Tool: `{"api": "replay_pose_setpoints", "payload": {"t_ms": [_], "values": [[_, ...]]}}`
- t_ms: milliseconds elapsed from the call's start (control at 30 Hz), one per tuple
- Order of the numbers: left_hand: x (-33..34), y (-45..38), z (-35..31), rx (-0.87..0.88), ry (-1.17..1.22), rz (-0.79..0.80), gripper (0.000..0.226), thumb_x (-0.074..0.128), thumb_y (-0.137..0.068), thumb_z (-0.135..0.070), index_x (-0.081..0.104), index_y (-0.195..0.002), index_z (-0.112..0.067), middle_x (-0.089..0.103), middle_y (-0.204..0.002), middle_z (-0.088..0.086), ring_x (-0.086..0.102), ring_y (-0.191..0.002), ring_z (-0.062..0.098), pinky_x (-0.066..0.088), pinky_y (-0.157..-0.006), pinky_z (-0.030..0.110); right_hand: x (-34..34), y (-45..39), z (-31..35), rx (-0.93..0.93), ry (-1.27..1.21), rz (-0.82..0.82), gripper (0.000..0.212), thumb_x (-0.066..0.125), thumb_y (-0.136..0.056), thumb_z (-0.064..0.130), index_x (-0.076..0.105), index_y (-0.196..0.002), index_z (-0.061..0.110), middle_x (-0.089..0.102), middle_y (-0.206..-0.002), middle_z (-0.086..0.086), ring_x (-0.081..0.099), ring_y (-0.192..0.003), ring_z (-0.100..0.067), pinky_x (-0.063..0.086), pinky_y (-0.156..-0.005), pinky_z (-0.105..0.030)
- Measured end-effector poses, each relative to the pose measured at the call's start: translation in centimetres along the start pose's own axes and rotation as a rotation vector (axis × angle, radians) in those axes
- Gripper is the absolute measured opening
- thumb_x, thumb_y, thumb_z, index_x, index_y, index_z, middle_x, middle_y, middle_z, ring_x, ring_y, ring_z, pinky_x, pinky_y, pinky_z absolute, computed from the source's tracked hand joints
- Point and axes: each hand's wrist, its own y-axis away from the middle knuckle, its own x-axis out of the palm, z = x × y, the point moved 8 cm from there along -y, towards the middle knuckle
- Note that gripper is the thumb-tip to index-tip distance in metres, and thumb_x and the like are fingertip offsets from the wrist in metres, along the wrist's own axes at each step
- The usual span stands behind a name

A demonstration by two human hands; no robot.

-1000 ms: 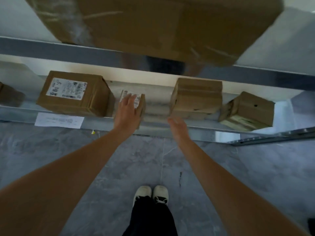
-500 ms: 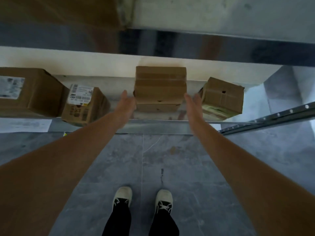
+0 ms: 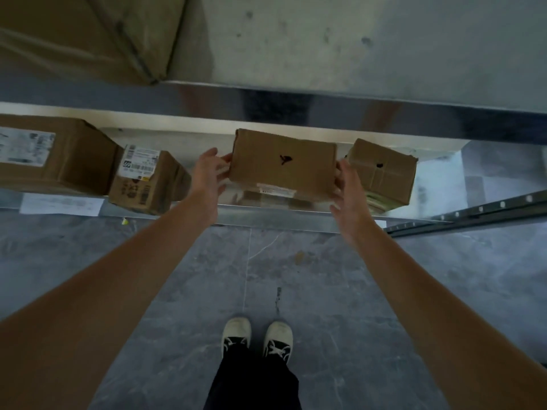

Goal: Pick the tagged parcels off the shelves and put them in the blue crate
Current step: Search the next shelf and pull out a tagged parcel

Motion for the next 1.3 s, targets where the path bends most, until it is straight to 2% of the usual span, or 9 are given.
{"api": "replay_pose_setpoints", "payload": {"t_ms": [167,267,333,533,667,967,1100,1167,1300], "values": [[0.3,1.1,-1.6,0.082,-0.038,0.02,0.035,0.038,-0.091,-0.012,0.066,-0.106,-0.026,0.068,-0.109,-0.007,0.058,-0.111,0.01,0.035,-0.101,0.038,-0.9,1.3,0.7,0.028,-0.08,-0.048,0.053,0.043,-0.09,0.064,0.059,-0.123,0.026,0.066,-0.121,0.005,0.058,-0.112,-0.015,0.036,-0.102,-0.043],[0.8,1.4,-1.3,0.039,-0.042,0.089,0.041,0.038,-0.092,-0.016,0.065,-0.122,-0.027,0.06,-0.131,-0.002,0.048,-0.128,0.019,0.025,-0.11,0.046,-0.9,1.7,1.1,0.022,-0.09,-0.091,0.033,0.048,-0.091,0.057,0.066,-0.104,0.032,0.071,-0.101,0.013,0.059,-0.105,-0.014,0.038,-0.105,-0.045],[1.3,1.8,-0.5,0.007,-0.024,0.164,0.043,0.038,-0.094,-0.021,0.059,-0.131,-0.03,0.054,-0.138,0.007,0.044,-0.133,0.029,0.035,-0.102,0.042,-0.8,1.9,1.1,0.022,-0.113,-0.086,0.026,0.051,-0.09,0.056,0.066,-0.094,0.036,0.07,-0.097,0.013,0.06,-0.105,-0.013,0.038,-0.107,-0.049],[1.0,2.2,0.3,0.042,-0.054,0.141,0.041,0.04,-0.095,-0.019,0.054,-0.132,-0.028,0.061,-0.119,-0.003,0.056,-0.109,0.016,0.049,-0.088,0.035,-0.3,2.6,1.1,0.015,-0.044,-0.05,0.047,0.053,-0.09,0.055,0.055,-0.131,0.034,0.056,-0.136,0.005,0.049,-0.127,-0.018,0.038,-0.108,-0.049],[0.3,2.1,0.6,0.036,-0.009,0.065,0.024,0.039,-0.093,-0.011,0.062,-0.096,-0.017,0.066,-0.098,0.0,0.058,-0.101,0.017,0.048,-0.086,0.03,-0.6,2.6,0.8,0.054,-0.069,-0.091,0.048,0.057,-0.09,0.051,0.053,-0.13,0.025,0.06,-0.124,0.002,0.055,-0.114,-0.017,0.044,-0.103,-0.044],[0.1,1.6,0.9,0.008,-0.08,0.019,0.032,0.04,-0.099,-0.024,0.058,-0.124,-0.014,0.061,-0.125,0.003,0.055,-0.117,0.018,0.044,-0.1,0.036,-0.2,1.8,-0.4,0.06,-0.063,-0.034,0.043,0.054,-0.094,0.044,0.058,-0.127,0.018,0.064,-0.124,-0.004,0.059,-0.116,-0.021,0.046,-0.102,-0.039],[-0.5,-0.5,1.4,0.023,-0.225,-0.102,0.014,0.041,-0.099,-0.028,0.053,-0.106,-0.028,0.056,-0.095,-0.011,0.051,-0.094,0.008,0.037,-0.083,0.026,2.5,0.5,-1.7,0.093,-0.046,0.079,0.025,0.051,-0.097,0.036,0.056,-0.117,0.024,0.06,-0.126,-0.003,0.054,-0.119,-0.021,0.042,-0.102,-0.037],[-0.5,-1.8,2.1,0.031,-0.288,-0.087,0.022,0.036,-0.102,-0.023,0.053,-0.112,-0.032,0.053,-0.09,-0.016,0.049,-0.085,0.003,0.036,-0.075,0.02,4.2,-0.7,-2.7,0.137,-0.05,0.116,0.035,0.052,-0.097,0.031,0.05,-0.126,0.013,0.058,-0.128,-0.01,0.053,-0.12,-0.025,0.044,-0.1,-0.038],[-1.4,-3.4,3.5,0.006,-0.326,-0.098,0.04,0.035,-0.101,-0.016,0.043,-0.14,-0.019,0.052,-0.12,-0.003,0.045,-0.108,0.013,0.035,-0.092,0.028,6.6,-3.1,-3.5,0.121,0.06,0.131,0.046,0.053,-0.096,0.031,0.04,-0.133,0.005,0.055,-0.129,-0.014,0.054,-0.119,-0.027,0.043,-0.106,-0.044]]}}
